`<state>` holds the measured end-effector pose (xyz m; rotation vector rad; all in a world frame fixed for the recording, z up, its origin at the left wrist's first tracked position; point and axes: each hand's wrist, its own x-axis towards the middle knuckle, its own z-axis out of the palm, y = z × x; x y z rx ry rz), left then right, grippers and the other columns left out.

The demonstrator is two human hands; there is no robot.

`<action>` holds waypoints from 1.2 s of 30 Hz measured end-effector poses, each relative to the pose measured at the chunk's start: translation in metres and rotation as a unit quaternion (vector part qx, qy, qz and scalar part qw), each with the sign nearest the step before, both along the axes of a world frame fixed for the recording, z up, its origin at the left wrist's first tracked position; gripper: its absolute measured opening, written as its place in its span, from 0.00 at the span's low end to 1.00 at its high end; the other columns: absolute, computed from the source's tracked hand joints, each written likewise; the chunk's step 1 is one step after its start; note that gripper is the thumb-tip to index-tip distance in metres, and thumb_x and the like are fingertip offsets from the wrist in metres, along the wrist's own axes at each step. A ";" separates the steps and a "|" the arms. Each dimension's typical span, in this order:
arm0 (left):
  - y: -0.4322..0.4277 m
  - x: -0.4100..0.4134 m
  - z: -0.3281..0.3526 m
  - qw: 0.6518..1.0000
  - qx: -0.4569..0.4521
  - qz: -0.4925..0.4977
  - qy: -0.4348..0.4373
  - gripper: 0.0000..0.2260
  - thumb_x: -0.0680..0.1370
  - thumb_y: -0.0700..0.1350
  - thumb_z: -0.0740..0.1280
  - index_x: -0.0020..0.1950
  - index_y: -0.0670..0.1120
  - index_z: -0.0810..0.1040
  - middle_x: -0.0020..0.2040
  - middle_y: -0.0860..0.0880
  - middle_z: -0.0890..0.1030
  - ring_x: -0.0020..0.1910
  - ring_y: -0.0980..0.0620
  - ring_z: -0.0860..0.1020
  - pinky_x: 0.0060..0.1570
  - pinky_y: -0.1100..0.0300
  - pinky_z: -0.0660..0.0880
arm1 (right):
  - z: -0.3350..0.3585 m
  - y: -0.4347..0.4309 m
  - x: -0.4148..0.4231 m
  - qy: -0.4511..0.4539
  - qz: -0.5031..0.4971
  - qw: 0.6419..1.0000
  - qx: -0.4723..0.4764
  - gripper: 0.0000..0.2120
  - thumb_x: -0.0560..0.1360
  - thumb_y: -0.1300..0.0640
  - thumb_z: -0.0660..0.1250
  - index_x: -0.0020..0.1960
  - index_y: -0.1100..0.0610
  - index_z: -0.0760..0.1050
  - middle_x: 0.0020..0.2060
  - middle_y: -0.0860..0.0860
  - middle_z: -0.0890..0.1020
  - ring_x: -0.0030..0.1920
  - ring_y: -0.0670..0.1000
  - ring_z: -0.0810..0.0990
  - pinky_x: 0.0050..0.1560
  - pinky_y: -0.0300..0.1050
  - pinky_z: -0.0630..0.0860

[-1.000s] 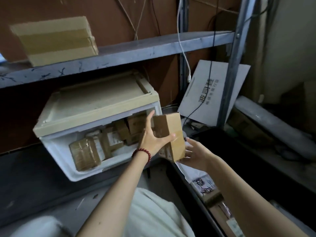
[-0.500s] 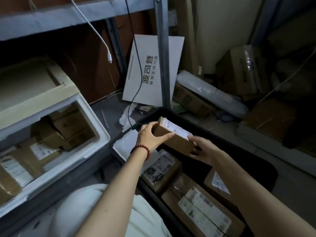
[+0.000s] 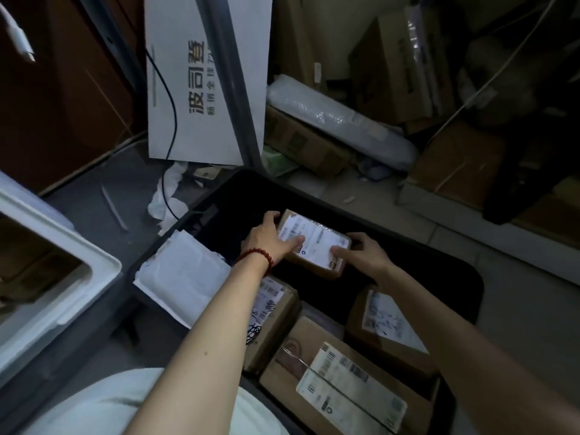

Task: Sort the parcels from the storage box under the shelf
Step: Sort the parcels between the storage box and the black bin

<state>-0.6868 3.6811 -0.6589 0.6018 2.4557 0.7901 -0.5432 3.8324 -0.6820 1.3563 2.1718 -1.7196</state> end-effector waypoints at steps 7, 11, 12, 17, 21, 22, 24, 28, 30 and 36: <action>0.016 0.000 -0.052 0.977 -0.148 -0.145 0.041 0.34 0.71 0.63 0.68 0.73 0.61 0.56 0.64 0.49 0.76 0.63 0.44 0.73 0.63 0.45 0.64 | -0.024 0.006 -0.008 -0.150 0.141 0.977 0.064 0.28 0.72 0.44 0.71 0.67 0.56 0.70 0.61 0.54 0.77 0.56 0.51 0.76 0.47 0.40 0.71; 0.032 0.004 -0.067 0.937 -0.237 -0.244 0.074 0.32 0.73 0.63 0.64 0.74 0.58 0.58 0.66 0.45 0.72 0.64 0.44 0.71 0.64 0.46 0.62 | -0.036 0.003 -0.009 -0.182 0.198 0.961 0.069 0.25 0.75 0.49 0.69 0.69 0.53 0.68 0.61 0.53 0.77 0.54 0.49 0.77 0.44 0.39 0.70; 0.035 0.005 -0.070 0.934 -0.243 -0.254 0.069 0.32 0.74 0.63 0.64 0.74 0.57 0.58 0.67 0.43 0.71 0.64 0.43 0.71 0.63 0.46 0.63 | -0.038 0.003 -0.008 -0.189 0.205 0.958 0.068 0.25 0.76 0.50 0.68 0.70 0.52 0.68 0.61 0.53 0.77 0.55 0.50 0.78 0.43 0.39 0.70; 0.037 0.012 -0.087 0.933 -0.253 -0.257 0.012 0.32 0.74 0.60 0.66 0.74 0.53 0.58 0.67 0.42 0.71 0.63 0.41 0.72 0.61 0.48 0.68 | -0.045 0.003 -0.008 -0.235 0.257 0.933 0.092 0.24 0.77 0.50 0.67 0.70 0.53 0.68 0.63 0.55 0.76 0.58 0.53 0.77 0.49 0.41 0.74; 0.040 0.015 -0.095 0.910 -0.306 -0.279 -0.011 0.34 0.74 0.61 0.65 0.75 0.53 0.56 0.67 0.44 0.73 0.63 0.43 0.72 0.63 0.46 0.68 | -0.048 -0.003 -0.011 -0.283 0.311 0.896 0.141 0.23 0.78 0.50 0.62 0.73 0.52 0.66 0.64 0.55 0.75 0.59 0.54 0.77 0.52 0.44 0.76; 0.040 0.015 -0.095 0.900 -0.327 -0.289 0.002 0.33 0.74 0.62 0.64 0.75 0.54 0.56 0.67 0.45 0.73 0.64 0.43 0.71 0.64 0.44 0.64 | -0.048 -0.004 -0.012 -0.297 0.323 0.886 0.152 0.23 0.79 0.49 0.60 0.73 0.51 0.65 0.65 0.54 0.74 0.60 0.54 0.76 0.55 0.46 0.76; 0.040 0.016 -0.091 0.873 -0.371 -0.311 0.066 0.32 0.75 0.64 0.60 0.76 0.56 0.56 0.69 0.46 0.72 0.67 0.42 0.68 0.65 0.42 0.58 | -0.047 -0.003 -0.012 -0.322 0.341 0.866 0.171 0.23 0.80 0.47 0.57 0.74 0.48 0.63 0.66 0.54 0.73 0.62 0.55 0.74 0.57 0.48 0.75; 0.036 0.025 -0.074 0.893 -0.299 -0.255 0.221 0.25 0.77 0.60 0.54 0.73 0.52 0.64 0.69 0.47 0.71 0.69 0.44 0.64 0.63 0.44 0.58 | -0.042 -0.002 -0.008 -0.338 0.350 0.854 0.185 0.24 0.79 0.41 0.52 0.74 0.45 0.63 0.67 0.52 0.73 0.63 0.54 0.73 0.54 0.46 0.72; 0.028 0.025 -0.062 0.914 -0.243 -0.205 0.252 0.24 0.78 0.59 0.53 0.71 0.52 0.67 0.68 0.48 0.72 0.68 0.45 0.65 0.62 0.45 0.59 | -0.039 -0.003 -0.006 -0.335 0.349 0.854 0.191 0.24 0.79 0.40 0.51 0.73 0.44 0.64 0.65 0.52 0.74 0.61 0.53 0.75 0.52 0.46 0.73; -0.022 0.020 -0.021 0.937 -0.200 -0.111 0.264 0.23 0.77 0.59 0.56 0.70 0.51 0.68 0.65 0.49 0.75 0.64 0.45 0.68 0.60 0.47 0.61 | -0.008 -0.025 -0.009 -0.277 0.338 0.858 0.270 0.26 0.79 0.36 0.49 0.74 0.44 0.62 0.66 0.52 0.74 0.64 0.54 0.73 0.59 0.51 0.69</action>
